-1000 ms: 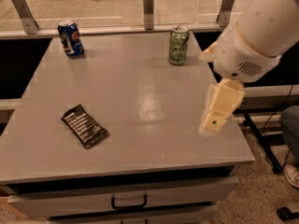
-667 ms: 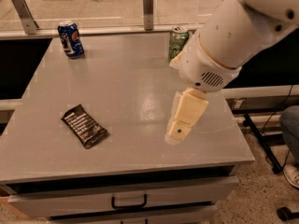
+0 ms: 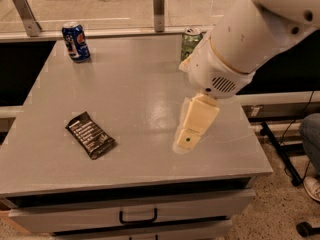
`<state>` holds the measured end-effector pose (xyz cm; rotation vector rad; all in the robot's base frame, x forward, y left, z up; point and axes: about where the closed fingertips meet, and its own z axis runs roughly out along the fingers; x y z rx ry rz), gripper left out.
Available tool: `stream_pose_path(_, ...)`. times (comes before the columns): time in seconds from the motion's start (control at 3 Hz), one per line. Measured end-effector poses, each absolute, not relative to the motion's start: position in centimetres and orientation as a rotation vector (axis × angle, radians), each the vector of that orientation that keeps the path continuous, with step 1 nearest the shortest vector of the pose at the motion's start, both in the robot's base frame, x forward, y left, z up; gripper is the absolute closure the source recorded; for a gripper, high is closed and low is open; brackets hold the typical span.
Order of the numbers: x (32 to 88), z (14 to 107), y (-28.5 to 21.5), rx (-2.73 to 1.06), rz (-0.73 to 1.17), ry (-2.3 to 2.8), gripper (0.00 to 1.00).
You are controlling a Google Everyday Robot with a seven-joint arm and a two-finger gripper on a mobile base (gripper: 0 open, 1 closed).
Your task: Move rxbar chocolate near green can
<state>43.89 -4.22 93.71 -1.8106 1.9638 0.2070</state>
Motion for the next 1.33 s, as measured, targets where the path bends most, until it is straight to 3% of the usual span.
stream_pose_path(1.0,46.4,88.5,8.3,-1.619,0.467,1.924,0.0)
stream_pose_path(1.33,46.8,87.7,12.3,-1.57,0.473,1.929,0.0)
